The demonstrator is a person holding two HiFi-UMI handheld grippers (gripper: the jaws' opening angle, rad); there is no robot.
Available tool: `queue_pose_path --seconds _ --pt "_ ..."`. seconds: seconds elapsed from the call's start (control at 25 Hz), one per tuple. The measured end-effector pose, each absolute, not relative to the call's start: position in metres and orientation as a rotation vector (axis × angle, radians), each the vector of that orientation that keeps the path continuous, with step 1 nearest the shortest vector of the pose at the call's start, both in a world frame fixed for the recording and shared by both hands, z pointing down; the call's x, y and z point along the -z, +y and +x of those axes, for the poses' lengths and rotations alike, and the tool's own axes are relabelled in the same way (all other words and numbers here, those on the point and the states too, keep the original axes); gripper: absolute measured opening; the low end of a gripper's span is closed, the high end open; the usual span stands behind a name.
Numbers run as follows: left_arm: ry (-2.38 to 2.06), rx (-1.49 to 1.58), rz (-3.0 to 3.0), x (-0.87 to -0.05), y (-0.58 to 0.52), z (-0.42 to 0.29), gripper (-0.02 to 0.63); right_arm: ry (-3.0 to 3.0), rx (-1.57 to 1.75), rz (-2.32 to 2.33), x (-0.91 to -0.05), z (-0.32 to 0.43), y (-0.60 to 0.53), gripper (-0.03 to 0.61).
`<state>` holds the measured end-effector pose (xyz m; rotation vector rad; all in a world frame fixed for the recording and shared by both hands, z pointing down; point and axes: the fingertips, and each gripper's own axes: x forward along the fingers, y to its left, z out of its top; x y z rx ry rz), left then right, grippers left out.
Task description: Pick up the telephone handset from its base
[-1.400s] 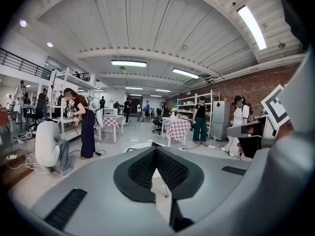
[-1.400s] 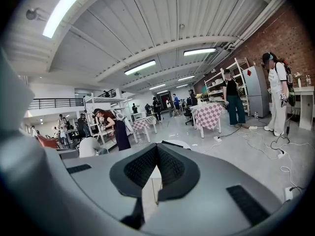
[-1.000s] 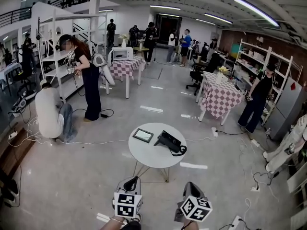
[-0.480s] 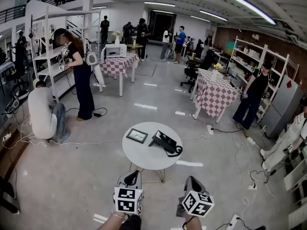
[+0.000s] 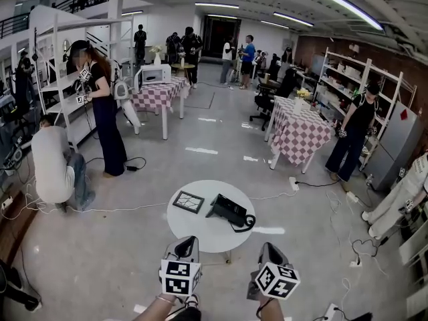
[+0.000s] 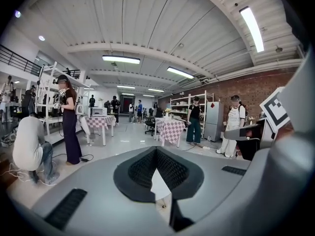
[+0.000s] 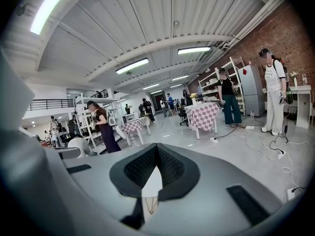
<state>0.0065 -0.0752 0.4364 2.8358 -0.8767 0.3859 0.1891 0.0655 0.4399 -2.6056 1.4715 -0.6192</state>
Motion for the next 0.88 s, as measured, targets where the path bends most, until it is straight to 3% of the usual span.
queue_pose_path --seconds 0.88 --pt "-0.822 -0.449 2.851 -0.448 -0.189 0.074 0.009 1.425 0.671 -2.614 -0.454 0.245 -0.044 0.025"
